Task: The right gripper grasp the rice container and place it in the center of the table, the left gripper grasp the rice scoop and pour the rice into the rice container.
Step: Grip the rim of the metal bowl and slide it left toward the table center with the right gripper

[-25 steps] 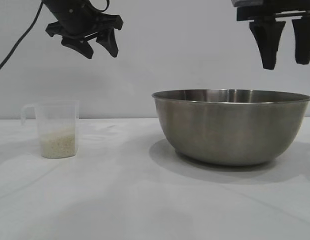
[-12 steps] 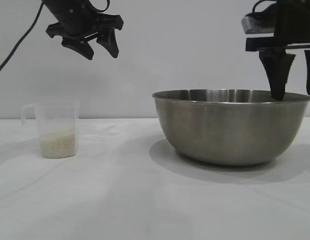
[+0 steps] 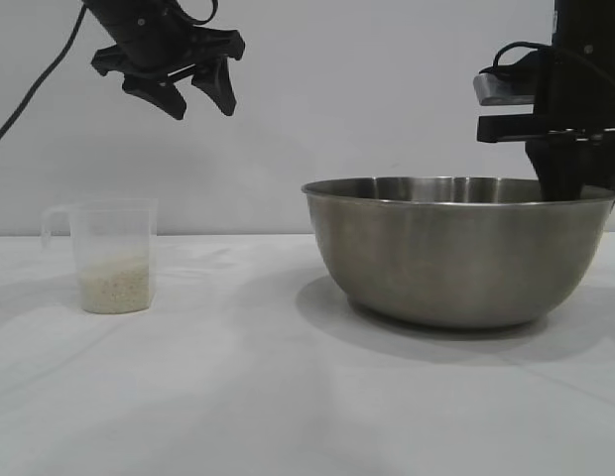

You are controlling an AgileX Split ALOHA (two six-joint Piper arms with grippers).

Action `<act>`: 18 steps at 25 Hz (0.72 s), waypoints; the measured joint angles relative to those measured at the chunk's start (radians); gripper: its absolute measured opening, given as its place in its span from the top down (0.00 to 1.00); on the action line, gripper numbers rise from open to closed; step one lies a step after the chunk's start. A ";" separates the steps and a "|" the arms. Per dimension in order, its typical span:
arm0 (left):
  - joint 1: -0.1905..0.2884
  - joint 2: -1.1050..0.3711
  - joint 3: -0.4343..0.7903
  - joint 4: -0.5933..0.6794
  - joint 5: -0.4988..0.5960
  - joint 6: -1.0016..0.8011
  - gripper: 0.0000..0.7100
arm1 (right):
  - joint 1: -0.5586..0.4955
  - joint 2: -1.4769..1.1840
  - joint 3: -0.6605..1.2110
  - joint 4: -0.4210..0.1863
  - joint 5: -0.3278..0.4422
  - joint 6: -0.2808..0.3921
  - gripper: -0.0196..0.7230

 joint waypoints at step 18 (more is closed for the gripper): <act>0.000 0.000 0.000 0.000 0.005 0.000 0.39 | 0.082 0.028 -0.024 0.060 -0.041 -0.041 0.88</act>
